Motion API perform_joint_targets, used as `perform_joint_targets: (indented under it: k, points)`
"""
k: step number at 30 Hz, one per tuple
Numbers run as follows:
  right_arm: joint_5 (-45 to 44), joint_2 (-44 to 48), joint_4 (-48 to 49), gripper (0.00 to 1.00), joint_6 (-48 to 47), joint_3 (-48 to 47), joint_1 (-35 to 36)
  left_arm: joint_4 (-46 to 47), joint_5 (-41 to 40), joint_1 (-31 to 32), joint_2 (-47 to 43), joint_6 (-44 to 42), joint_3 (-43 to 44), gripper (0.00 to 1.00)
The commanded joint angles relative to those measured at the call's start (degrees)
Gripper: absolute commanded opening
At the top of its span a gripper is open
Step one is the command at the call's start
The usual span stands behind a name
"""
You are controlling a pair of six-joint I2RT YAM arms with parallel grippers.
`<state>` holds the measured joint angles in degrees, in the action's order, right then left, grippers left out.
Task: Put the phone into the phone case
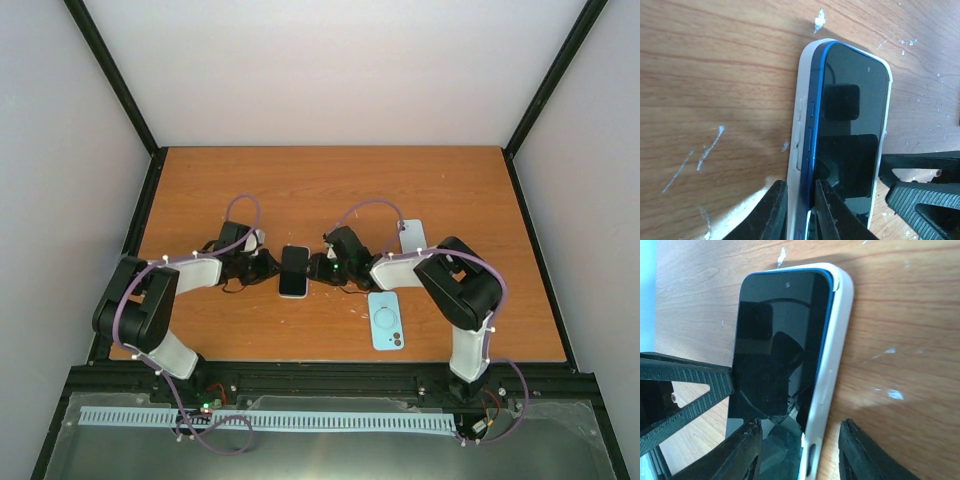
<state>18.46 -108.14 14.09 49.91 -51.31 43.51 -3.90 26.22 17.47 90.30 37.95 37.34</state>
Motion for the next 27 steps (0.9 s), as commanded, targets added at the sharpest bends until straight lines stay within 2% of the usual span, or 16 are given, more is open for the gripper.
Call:
perform_joint_targets:
  k: [1,10,15,17,23,27]
  points:
    - [-1.9,-2.7,-2.9,0.43,1.6,-2.7,1.5,1.6,1.6,0.3,-0.1,-0.7,-1.7,0.16]
    - [4.0,-1.4,4.1,0.43,5.3,-3.8,1.6,5.6,5.4,0.3,-0.3,1.9,-5.0,0.14]
    - [6.5,2.3,10.5,0.44,9.0,-1.0,1.6,6.9,7.3,0.3,-1.0,3.4,-5.6,0.15]
    - [7.2,3.3,13.0,0.44,10.6,0.1,1.6,6.6,7.7,0.3,-1.9,4.4,-5.7,0.18]
    - [10.0,2.7,23.1,0.46,17.2,3.2,1.6,7.0,9.1,0.3,-3.9,6.0,-6.3,0.20]
    - [10.5,1.3,22.8,0.48,18.0,3.0,1.6,7.7,9.7,0.3,-3.7,6.4,-7.1,0.22]
